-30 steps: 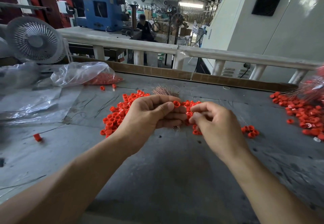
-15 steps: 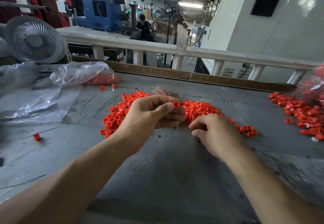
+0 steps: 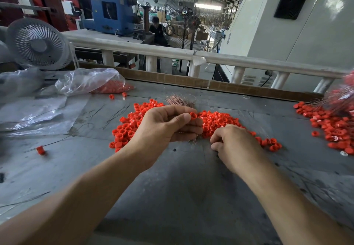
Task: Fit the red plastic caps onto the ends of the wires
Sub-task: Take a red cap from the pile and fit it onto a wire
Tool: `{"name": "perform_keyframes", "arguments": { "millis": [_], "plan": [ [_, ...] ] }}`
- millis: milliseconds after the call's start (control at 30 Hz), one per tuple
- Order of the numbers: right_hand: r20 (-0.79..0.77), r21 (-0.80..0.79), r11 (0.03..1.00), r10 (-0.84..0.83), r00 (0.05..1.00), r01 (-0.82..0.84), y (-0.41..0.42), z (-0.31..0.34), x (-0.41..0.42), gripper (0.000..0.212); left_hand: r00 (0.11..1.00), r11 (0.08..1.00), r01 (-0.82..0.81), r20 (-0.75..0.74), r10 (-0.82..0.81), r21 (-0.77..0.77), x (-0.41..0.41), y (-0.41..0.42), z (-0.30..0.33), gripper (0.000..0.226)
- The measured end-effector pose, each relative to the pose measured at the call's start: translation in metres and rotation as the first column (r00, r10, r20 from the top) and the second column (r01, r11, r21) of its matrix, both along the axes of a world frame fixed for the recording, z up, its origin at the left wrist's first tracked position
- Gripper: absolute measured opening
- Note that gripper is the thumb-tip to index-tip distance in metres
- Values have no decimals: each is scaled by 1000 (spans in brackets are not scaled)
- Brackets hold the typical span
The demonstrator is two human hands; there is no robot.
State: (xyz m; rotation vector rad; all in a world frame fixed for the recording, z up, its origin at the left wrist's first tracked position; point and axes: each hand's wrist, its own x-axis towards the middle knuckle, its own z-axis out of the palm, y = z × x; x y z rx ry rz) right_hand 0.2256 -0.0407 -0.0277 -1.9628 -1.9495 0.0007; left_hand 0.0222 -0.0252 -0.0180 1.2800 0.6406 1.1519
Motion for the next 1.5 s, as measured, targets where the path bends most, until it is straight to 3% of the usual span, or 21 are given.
{"name": "perform_keyframes", "arguments": {
  "millis": [367, 467, 633, 800, 933, 1000, 1233, 1500],
  "plan": [
    [-15, 98, 995, 19, 1000, -18, -4, 3, -3, 18, 1000, 1000, 7, -4, -7, 4, -1, 1, -1, 21],
    [-204, 151, 988, 40, 978, -9, -2, 1, -3, 20, 1000, 1000, -5, 2, 5, -2, 1, 1, 0, 19],
    [-601, 193, 979, 166, 782, -59, -4, 2, -8, 16, 1000, 1000, 1, 7, -1, -9, 1, -1, 1, 20],
    [-766, 301, 952, 277, 580, -57, -8, 12, -13, 15, 1000, 1000, 4, -11, -4, -3, 1, -1, 1, 19],
    [-790, 364, 929, 348, 505, -70, -13, 17, -18, 21, 1000, 1000, 12, -18, -11, 7, 2, -2, 1, 23],
    [-763, 393, 916, 375, 527, -82, -15, 19, -20, 21, 1000, 1000, 14, -23, -14, 9, 3, -2, 1, 23],
    [-542, 491, 863, 411, 733, -120, -19, 20, -25, 15, 999, 999, 9, -43, -7, 30, 5, -4, 1, 25],
    [-459, 551, 816, 470, 754, -173, -16, 17, -25, 11, 997, 998, -13, -76, 18, 66, 5, -6, 2, 18]
  ]
}}
